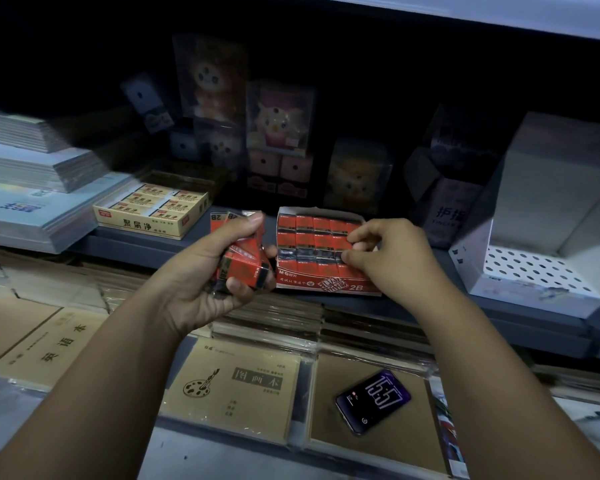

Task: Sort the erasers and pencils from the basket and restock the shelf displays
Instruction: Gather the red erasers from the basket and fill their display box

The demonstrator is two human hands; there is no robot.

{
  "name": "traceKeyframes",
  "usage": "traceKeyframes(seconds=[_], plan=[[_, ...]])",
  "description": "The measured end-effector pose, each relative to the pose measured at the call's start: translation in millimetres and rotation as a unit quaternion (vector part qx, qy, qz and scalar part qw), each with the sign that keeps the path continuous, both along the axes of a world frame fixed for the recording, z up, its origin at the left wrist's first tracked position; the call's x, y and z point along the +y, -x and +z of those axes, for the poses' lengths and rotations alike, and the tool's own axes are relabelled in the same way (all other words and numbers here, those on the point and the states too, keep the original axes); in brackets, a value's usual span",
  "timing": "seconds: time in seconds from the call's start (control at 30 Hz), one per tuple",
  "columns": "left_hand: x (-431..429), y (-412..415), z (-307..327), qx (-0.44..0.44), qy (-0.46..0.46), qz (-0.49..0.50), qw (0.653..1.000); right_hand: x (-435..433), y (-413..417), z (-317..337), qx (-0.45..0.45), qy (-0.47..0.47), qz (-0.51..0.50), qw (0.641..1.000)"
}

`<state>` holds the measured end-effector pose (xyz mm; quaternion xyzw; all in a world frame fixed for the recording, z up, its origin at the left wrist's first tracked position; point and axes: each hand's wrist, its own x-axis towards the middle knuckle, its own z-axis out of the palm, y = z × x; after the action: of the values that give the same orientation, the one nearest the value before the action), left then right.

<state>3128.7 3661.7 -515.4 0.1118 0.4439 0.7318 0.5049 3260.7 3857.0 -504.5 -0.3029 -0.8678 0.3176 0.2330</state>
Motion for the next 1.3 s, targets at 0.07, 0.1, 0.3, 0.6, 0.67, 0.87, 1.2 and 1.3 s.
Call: traceKeyframes(seconds=[0.07,0.1,0.3,0.6,0.67,0.87,1.2,1.3], plan=[[-0.3,0.2,0.1,-0.004,-0.005,-0.003,1.000,-1.2,1.3,1.3,-0.007,-0.015,-0.007,1.000],[-0.6,1.0,-0.5,-0.006,-0.008,-0.004,1.000,-1.3,1.7,1.4,-0.019,-0.024,-0.007,1.000],[-1.8,4.1,-4.1,0.002,-0.018,-0.022,1.000,-22.5,11.9,5.0,0.042,-0.137,0.039,0.989],[-8.5,8.0,-3.7,0.051,0.011,-0.051,0.997,-66.4,36.9,18.4,0.150,0.090,0.177,0.969],[-10.9,8.7,-3.5,0.055,0.013,-0.060,0.997,-67.2,37.0,17.8,0.128,0.080,0.165,0.975],[-16.2,12.7,-6.7,0.050,0.004,-0.087,0.995,-72.3,41.8,14.2,0.119,0.122,0.155,0.973],[-15.1,10.3,-7.8,0.037,-0.005,-0.048,0.998,-52.9,34.8,14.3,0.161,0.228,0.102,0.955],[-13.2,8.6,-8.4,0.036,-0.004,-0.036,0.999,-43.2,25.4,15.3,0.179,0.227,0.080,0.954]])
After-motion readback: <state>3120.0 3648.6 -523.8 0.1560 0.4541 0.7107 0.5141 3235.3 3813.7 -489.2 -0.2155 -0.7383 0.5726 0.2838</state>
